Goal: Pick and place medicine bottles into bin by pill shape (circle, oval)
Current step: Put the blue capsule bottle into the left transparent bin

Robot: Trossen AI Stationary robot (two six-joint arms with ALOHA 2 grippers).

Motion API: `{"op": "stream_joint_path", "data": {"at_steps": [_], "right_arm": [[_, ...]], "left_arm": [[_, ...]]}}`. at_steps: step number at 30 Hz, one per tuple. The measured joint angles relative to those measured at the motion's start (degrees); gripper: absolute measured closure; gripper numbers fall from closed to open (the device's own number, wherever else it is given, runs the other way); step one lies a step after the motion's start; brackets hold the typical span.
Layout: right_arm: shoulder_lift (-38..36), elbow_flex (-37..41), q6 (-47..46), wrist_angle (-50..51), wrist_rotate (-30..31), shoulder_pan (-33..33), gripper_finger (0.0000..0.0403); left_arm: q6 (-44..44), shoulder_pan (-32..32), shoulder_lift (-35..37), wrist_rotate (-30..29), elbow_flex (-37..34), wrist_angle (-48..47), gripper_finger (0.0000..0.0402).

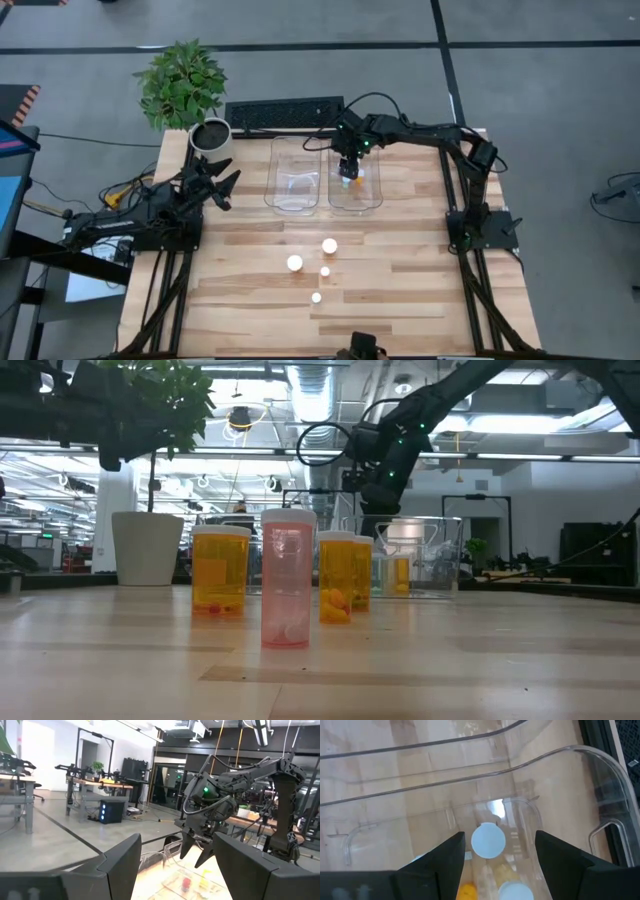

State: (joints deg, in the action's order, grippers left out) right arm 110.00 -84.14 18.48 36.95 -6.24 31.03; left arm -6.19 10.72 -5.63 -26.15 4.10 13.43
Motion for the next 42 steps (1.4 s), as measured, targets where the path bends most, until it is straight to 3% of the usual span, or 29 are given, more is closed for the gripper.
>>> {"op": "stream_joint_path", "data": {"at_steps": [42], "right_arm": [[2.4, -0.15, -0.6, 0.07, 0.64, -1.29, 0.0154]], "left_arm": [[-0.97, -0.04, -0.02, 0.0, 0.0, 0.33, 0.0162]]}}
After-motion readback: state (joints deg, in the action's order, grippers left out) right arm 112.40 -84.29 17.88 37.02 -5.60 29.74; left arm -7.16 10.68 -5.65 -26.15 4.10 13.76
